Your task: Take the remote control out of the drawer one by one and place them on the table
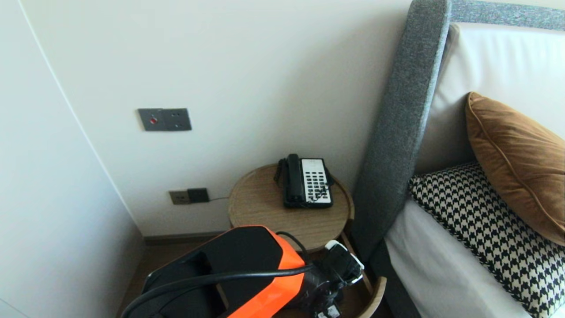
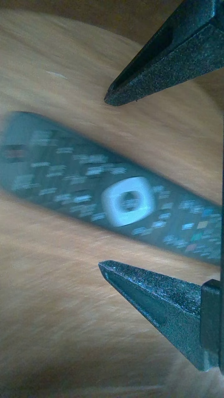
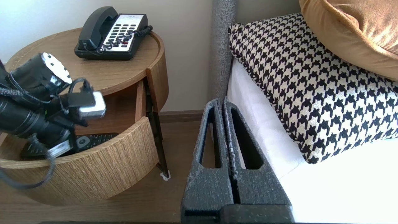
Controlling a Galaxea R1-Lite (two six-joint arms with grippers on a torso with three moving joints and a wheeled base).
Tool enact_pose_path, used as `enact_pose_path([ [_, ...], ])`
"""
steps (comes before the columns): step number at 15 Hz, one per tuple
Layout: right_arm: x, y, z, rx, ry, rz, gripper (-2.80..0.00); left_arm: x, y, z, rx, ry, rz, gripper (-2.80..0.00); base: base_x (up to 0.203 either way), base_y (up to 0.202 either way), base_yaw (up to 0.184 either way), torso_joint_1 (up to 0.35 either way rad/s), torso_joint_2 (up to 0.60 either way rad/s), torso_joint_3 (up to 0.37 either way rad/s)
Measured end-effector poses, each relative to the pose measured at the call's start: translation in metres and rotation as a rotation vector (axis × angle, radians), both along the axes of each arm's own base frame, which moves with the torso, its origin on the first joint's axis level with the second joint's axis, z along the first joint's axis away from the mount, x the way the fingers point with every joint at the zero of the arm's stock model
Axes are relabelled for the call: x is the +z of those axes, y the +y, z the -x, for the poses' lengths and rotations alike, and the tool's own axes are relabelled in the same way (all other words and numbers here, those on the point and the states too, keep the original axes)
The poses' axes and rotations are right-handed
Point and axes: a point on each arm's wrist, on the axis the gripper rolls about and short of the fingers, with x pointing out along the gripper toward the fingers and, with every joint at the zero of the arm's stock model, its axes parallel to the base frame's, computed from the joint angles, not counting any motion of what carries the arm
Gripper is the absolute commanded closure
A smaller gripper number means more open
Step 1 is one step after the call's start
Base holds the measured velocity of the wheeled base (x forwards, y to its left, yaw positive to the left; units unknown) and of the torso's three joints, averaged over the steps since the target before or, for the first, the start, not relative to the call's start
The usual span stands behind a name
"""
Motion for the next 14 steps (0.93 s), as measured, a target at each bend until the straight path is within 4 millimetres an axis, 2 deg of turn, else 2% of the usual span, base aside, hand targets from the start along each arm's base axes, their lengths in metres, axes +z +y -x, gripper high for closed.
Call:
enact_pose_path([
  [7, 0.0, 0.0, 0.0, 0.001, -0.001, 0.0, 0.0, 0.0, 0.004, -0.002, -0.032, 0.076, 0.134, -2.8, 0.0, 0.0, 0.0, 0.0, 0.0, 0.0],
  [14, 0.0, 0.0, 0.0, 0.0, 0.0, 0.0, 0.0, -0.007, 0.012, -0.001, -0.042, 0.06, 0.18, -2.8, 0.0, 0.0, 0.0, 0.0, 0.0, 0.0],
])
